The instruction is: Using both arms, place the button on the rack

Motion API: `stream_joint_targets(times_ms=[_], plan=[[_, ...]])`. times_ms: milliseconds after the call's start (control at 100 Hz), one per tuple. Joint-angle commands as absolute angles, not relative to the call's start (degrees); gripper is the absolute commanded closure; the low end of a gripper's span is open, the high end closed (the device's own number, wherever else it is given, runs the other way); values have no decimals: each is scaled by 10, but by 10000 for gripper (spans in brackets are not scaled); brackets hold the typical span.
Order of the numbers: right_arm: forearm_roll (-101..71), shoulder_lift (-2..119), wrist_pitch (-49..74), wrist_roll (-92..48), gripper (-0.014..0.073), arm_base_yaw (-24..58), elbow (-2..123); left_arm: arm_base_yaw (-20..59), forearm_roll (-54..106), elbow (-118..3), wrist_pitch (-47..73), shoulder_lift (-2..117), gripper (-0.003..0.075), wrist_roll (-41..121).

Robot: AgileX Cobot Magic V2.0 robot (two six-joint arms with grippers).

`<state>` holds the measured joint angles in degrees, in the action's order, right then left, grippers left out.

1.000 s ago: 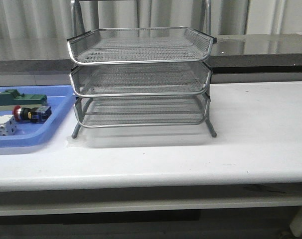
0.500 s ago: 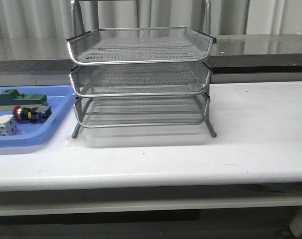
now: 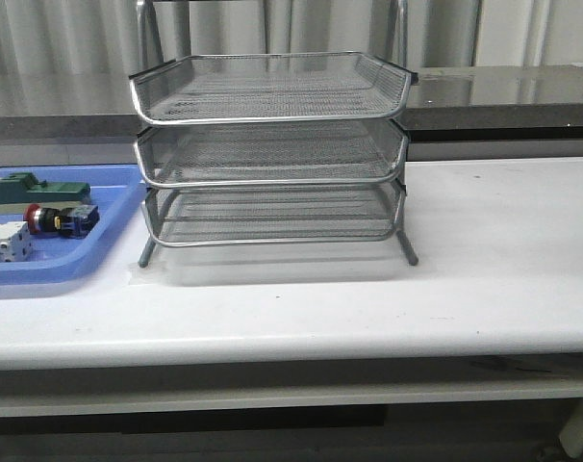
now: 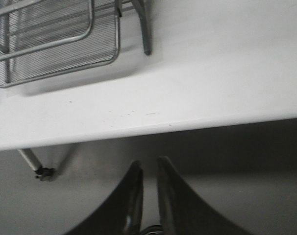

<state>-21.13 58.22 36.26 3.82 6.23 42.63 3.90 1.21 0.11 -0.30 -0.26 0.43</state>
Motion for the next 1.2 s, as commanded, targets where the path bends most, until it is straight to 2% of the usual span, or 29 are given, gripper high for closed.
stream_joint_targets(times_ms=[0,80,140,370,700,960,1190], plan=[[-277,591,312,28,300,59,448,39,13,27,-52,-22,741,0],[-291,606,301,19,173,59,448,39,13,27,-52,-22,741,0],[-297,617,289,15,141,59,448,39,13,27,-52,-22,741,0],[-402,681,231,-21,146,60,454,39,13,27,-52,-22,741,0],[-715,805,237,-301,146,60,503,39,13,27,-52,-22,741,0],[-917,905,292,-488,146,60,534,39,13,27,-52,-22,741,0],[-975,969,321,-529,146,61,558,39,13,27,-52,-22,741,0]])
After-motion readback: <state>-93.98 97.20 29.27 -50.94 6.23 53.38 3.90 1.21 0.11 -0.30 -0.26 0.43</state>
